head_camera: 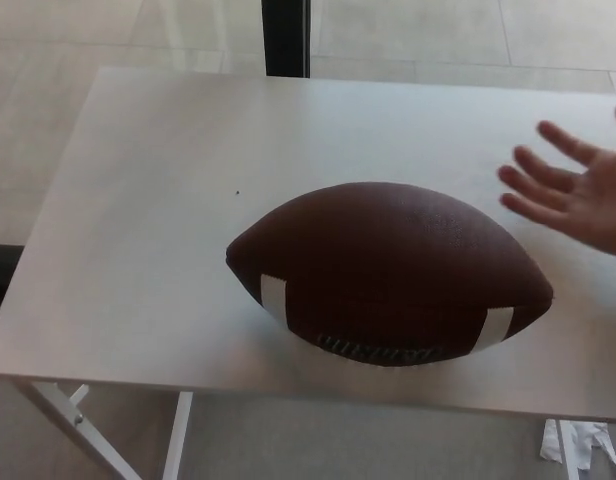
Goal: The robot uses both its hands to grab the left and right ends of a football kept in the middle of the desk infront of it, lifts it up and places it in the palm of a person
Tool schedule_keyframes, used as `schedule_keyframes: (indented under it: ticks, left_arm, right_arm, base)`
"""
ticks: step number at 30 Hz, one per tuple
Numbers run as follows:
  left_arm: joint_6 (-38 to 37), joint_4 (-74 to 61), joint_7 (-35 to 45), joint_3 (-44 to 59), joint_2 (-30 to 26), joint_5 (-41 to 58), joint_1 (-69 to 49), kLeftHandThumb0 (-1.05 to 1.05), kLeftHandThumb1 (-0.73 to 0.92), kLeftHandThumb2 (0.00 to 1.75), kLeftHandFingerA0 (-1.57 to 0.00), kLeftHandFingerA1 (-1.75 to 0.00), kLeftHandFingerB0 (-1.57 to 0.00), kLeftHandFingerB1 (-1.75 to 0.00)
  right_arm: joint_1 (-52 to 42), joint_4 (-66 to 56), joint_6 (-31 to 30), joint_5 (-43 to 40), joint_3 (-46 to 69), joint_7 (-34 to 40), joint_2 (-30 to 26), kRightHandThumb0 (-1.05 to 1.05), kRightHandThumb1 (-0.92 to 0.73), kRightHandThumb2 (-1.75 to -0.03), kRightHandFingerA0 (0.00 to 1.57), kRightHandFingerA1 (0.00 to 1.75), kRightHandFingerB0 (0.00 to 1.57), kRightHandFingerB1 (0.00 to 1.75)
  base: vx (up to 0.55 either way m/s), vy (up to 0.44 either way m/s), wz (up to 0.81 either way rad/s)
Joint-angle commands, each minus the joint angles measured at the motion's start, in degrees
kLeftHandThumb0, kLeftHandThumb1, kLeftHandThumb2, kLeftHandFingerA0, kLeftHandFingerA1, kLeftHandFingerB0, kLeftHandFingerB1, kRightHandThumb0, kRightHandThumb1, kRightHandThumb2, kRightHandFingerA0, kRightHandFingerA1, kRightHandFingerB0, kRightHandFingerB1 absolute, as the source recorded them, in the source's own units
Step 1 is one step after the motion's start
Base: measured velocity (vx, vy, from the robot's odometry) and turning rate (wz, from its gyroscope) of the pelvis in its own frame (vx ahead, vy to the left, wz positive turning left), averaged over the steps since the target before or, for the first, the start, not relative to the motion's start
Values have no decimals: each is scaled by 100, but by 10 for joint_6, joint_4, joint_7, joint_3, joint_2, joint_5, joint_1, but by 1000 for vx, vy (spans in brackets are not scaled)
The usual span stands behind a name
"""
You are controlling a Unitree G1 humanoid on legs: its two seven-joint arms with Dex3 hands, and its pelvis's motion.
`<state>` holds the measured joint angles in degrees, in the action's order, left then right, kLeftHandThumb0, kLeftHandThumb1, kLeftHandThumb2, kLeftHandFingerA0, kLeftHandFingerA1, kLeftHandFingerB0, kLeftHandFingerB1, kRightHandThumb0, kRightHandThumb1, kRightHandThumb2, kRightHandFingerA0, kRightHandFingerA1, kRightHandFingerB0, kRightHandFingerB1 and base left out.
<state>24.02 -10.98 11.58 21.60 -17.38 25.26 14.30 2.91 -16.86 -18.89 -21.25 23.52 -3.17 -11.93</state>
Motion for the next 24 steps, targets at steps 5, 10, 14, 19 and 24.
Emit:
schedule_keyframes:
  ticks: [5,10,14,19,24]
  left_arm:
    - [66,-3,-24,-68,40,-8,-45,-74,68,102,-32,-62,-18,-50]
    - [41,21,-11,-98,47,-23,-71,-72,90,67,-39,-60,-25,-43]
    - [28,34,-17,-129,59,-42,-93,-73,90,67,-42,-60,-28,-43]
    - [1,65,-15,-159,68,-69,-106,-72,92,69,-40,-60,-28,-43]
    - [-2,91,-20,-172,89,-71,-107,-74,92,69,-38,-62,-27,-43]
  right_arm:
    - [-60,18,-39,34,-69,44,67,-79,-91,-69,31,41,25,28]
    - [-68,35,-24,45,-78,48,78,-80,-92,-70,30,40,25,29]
    - [-74,40,-18,68,-93,60,83,-80,-92,-70,38,41,29,30]
    - [-82,42,-6,68,-104,68,107,-82,-91,-68,41,42,34,31]
    - [-86,39,-11,74,-120,77,123,-82,-91,-68,44,48,35,31]
  base:
    - [0,0,0]
    - [0,0,0]
    - [0,0,0]
    - [0,0,0]
    - [0,0,0]
